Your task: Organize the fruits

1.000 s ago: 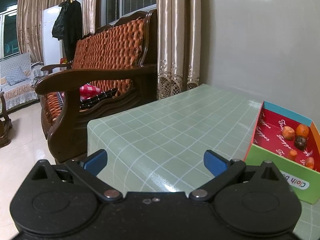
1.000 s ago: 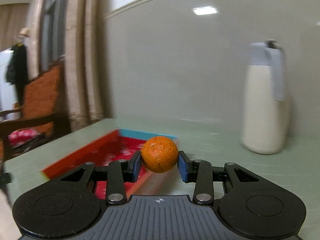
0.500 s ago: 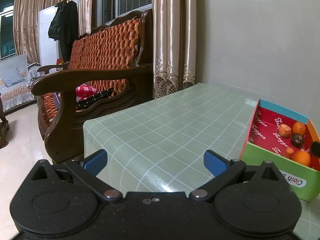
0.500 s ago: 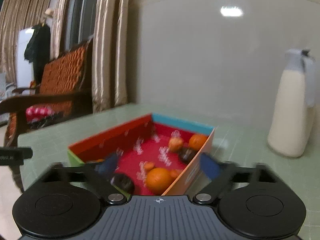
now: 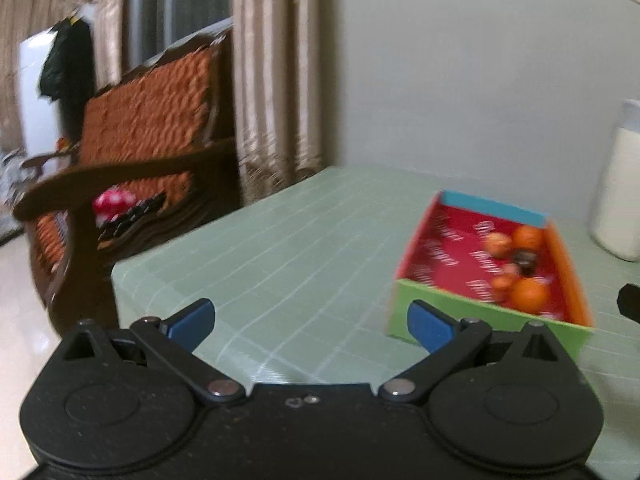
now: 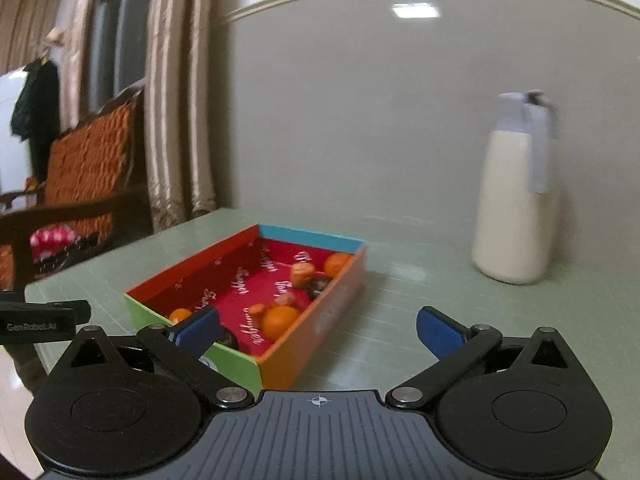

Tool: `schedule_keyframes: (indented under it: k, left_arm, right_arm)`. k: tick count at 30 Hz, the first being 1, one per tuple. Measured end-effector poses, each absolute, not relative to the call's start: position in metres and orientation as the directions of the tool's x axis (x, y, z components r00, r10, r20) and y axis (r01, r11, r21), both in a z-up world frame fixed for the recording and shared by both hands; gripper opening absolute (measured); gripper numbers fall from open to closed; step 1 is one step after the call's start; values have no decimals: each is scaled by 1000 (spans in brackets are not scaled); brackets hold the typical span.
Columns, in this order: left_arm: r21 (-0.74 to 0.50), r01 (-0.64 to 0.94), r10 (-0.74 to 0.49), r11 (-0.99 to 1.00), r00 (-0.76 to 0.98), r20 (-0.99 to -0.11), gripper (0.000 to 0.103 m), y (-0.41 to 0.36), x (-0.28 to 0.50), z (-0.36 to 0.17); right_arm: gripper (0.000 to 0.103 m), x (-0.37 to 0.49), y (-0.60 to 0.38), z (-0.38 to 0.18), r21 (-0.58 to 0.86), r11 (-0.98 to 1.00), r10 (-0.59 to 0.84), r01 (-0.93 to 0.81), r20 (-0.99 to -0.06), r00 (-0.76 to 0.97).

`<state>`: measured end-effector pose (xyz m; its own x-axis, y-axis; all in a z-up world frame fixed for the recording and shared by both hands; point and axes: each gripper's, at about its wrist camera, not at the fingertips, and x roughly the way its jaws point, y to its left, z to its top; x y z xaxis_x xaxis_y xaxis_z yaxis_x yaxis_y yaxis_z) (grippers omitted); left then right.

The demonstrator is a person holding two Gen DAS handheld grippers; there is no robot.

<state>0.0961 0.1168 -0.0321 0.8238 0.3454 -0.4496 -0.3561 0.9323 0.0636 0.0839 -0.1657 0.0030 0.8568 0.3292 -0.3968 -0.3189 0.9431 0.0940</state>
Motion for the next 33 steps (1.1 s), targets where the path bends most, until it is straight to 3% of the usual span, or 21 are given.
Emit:
schedule_keyframes:
  k: [10,16,33]
  left_arm:
    - [68,-185,197,980,891,-408,97,70,22,31]
    - [31,-132,134,991,908,-397,97,63,-7,47]
    - [1,-94,86,996,912,-402,97,62,-19,56]
  right_arm:
    - [103,3,-204,70,195,963,252,-184,-426,869]
    - [103,-34,-209,97,202,969,214,-144,-386,897]
    - [103,-43,-210,100,217,968,199,-124,-370,907]
